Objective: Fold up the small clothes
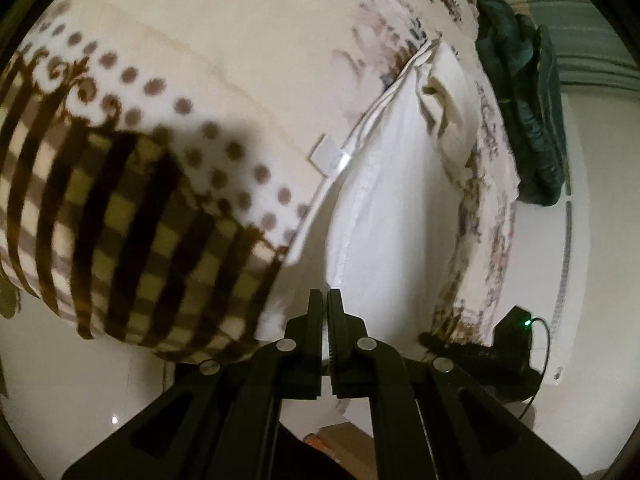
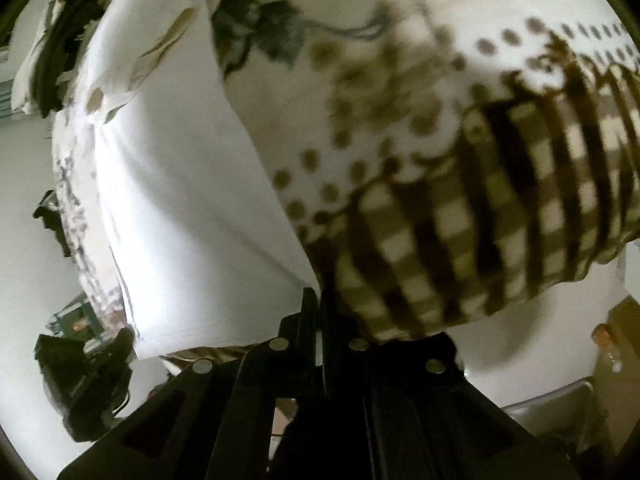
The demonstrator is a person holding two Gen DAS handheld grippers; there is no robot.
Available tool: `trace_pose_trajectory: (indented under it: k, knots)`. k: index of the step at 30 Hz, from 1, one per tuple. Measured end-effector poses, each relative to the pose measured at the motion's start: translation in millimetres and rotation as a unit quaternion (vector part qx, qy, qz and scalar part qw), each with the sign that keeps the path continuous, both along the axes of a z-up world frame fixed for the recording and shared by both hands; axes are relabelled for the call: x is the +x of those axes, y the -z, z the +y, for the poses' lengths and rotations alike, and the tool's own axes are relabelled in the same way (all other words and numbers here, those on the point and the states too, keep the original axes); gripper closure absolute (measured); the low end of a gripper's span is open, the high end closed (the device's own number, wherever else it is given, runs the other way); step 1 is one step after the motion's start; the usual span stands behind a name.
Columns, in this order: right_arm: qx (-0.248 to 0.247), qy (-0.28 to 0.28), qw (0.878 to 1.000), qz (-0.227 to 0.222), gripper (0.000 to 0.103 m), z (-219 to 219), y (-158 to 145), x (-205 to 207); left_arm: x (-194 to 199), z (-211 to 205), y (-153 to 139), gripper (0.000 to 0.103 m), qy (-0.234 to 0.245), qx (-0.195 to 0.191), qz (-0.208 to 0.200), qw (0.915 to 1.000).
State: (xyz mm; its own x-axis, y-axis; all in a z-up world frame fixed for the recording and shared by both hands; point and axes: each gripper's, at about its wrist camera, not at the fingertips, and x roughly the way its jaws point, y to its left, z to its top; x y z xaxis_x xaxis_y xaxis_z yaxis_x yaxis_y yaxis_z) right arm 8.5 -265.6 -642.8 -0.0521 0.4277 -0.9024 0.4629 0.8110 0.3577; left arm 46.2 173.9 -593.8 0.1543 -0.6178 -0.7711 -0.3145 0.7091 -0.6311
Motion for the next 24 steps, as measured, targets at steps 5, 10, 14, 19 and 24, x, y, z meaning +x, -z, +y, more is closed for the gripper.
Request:
trace_pose_trajectory:
  k: [5, 10, 14, 19, 24]
  knots:
    - [0.025, -0.02, 0.999, 0.029, 0.097, 2.2, 10.6, 11.6, 1.9, 4.6, 18.3, 0.101, 0.015, 0.001, 0.025, 0.9996]
    - [0.051, -0.015, 0.998, 0.016, 0.06, -4.5, 4.5, 16.4, 3.2, 11.6, 19.6, 0.046, 0.009, -0.016, 0.012, 0.9998]
    - [0.087, 0.0, 0.996, 0.027, 0.059, -20.4, 20.7, 15.6, 13.6, -6.3, 40.1, 0.046, 0.019, -0.064, 0.028, 0.9974]
    - [0.12, 0.018, 0.992, 0.038, 0.059, -17.1, 42.3, 10.4, 19.5, -32.9, 46.3, 0.066, 0.051, -0.018, 0.026, 0.9982]
    - [0.13, 0.02, 0.991, 0.029, 0.094, -10.2, 39.9, 6.1, 17.9, -41.5, 24.0, 0.099, 0.073, 0.031, 0.008, 0.9968]
